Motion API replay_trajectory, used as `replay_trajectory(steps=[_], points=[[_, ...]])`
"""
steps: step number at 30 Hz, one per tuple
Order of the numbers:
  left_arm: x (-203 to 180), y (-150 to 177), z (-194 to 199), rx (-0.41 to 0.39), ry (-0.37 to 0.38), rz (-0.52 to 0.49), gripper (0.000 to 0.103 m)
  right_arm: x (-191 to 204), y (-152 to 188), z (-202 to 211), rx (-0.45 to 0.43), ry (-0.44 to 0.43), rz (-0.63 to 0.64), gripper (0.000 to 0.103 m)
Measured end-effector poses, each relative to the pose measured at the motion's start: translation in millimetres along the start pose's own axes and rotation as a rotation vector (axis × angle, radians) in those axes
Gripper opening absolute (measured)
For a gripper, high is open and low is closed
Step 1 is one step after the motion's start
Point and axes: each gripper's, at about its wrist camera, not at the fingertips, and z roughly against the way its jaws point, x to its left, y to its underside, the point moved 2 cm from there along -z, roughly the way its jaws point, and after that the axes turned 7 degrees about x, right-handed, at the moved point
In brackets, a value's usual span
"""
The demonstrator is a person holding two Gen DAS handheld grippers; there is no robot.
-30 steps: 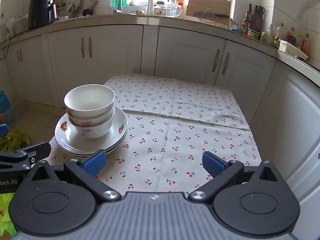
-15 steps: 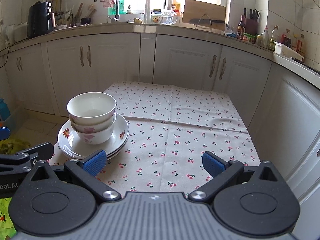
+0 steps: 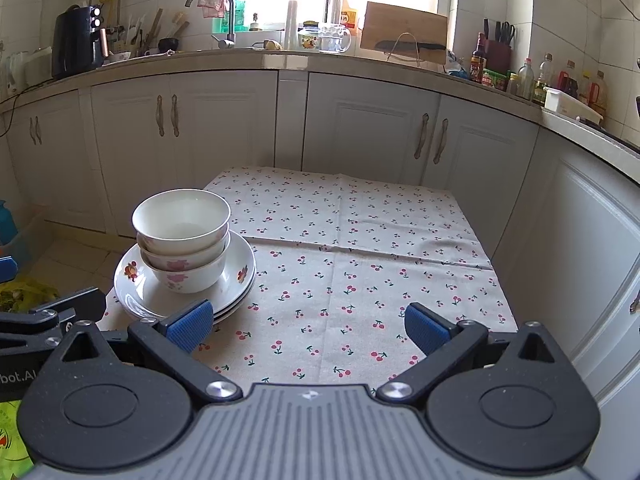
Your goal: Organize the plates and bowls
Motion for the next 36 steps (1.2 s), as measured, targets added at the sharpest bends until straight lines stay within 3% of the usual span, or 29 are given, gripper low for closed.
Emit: replay_trajectory(steps=[36], points=[[-0.6, -0.2, 1.4, -0.003, -0.005, -0.006, 0.102, -0.8, 0.0, 1.6, -0.009, 0.02, 0.001, 0.103]])
